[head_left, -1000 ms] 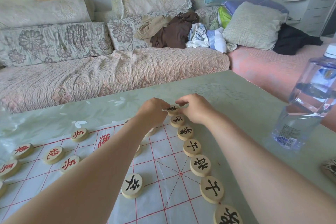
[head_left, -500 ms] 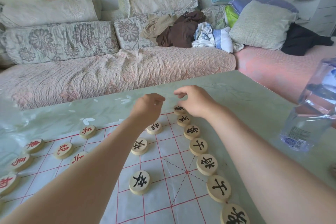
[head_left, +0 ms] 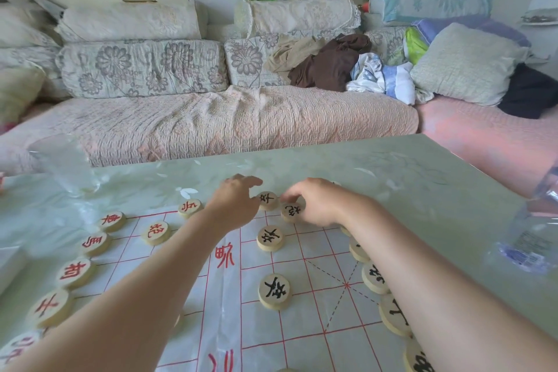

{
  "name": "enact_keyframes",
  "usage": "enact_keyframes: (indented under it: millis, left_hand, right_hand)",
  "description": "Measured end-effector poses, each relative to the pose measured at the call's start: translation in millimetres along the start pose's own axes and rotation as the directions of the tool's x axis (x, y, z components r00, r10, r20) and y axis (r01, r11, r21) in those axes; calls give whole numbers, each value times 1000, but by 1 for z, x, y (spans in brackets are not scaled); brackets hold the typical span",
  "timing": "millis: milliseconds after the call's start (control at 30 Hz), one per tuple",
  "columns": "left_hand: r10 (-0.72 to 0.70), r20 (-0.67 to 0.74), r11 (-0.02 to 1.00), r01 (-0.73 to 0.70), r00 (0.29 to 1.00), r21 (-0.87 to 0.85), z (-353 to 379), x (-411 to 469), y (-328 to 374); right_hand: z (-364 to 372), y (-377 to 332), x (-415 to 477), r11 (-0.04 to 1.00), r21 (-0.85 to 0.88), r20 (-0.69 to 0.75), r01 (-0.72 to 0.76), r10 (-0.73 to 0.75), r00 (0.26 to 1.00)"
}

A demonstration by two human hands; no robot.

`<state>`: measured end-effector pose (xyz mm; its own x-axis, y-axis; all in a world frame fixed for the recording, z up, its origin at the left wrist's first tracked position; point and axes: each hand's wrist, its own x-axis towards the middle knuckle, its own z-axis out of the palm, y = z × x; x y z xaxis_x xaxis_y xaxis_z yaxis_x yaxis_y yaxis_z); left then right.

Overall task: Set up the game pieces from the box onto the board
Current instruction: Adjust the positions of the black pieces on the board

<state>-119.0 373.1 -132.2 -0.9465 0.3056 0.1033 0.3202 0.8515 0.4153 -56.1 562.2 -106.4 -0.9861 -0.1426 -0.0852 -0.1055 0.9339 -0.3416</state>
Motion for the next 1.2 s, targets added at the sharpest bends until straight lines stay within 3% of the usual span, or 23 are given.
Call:
enact_keyframes:
  millis: [200, 400, 967, 1200]
  left_hand:
    - [30, 27, 999, -31, 999, 16, 7, -1, 6]
    - [36, -6, 992, -37, 999, -118, 14, 2, -1]
    - [-14, -42, 996, 18, 999, 92, 8, -3, -5]
    - [-39, -24, 999, 39, 999, -31, 7, -3, -10]
  right_hand:
    - [1, 7, 1, 999, -40, -33, -15, 14, 999]
    - [4, 8, 3, 1000, 16, -12, 10, -10, 1000]
    - [8, 7, 1, 997, 63, -70, 34, -30, 997]
    - [9, 6, 0, 997, 66, -77, 34, -28, 997]
